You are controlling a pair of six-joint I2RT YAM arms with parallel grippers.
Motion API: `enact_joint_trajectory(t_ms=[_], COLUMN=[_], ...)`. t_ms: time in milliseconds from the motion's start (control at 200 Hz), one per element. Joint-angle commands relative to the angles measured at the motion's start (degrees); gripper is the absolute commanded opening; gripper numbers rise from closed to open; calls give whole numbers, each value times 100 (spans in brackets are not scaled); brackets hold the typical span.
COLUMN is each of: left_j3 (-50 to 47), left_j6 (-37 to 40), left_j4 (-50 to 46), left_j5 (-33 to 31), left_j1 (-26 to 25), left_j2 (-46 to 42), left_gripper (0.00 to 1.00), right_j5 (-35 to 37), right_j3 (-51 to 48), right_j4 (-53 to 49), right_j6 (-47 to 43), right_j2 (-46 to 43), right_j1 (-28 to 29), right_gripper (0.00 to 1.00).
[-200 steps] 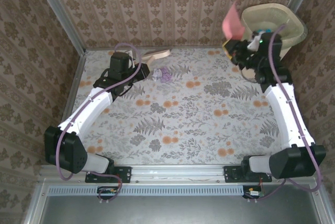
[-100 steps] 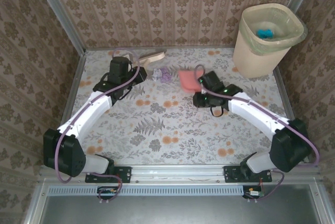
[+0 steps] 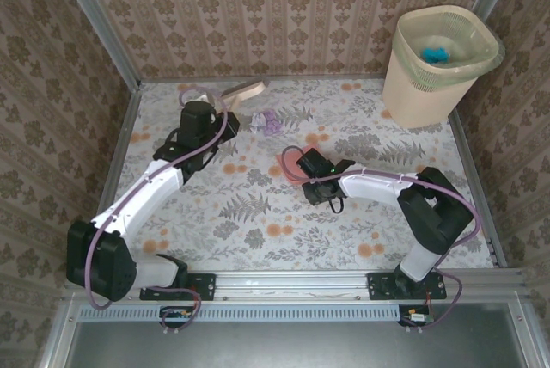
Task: Sweep away the paper scraps from the table
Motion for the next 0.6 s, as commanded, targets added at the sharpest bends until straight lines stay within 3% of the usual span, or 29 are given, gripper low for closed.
enact_joint_trajectory(t_ms=[0,80,420,600], left_j3=[465,726,2730,3592], left_j6=[48,94,761,827], left_j4=[-93,-386,-2484,-2921], left_j5=[-172,-92,-256,-46], left_j1=[-24,-26,-983,-1036], left_j2=[154,345,1597,2440], left_gripper=[0,0,0,0], right_j5=[224,234,419,436], right_j3=[149,171,0,-133], right_j4=[1,-13,45,115], right_j6=[-16,37,68,124], right_j2=[163,177,-166,-361], right_j1=[31,29,20,-55], right_gripper=[0,0,0,0])
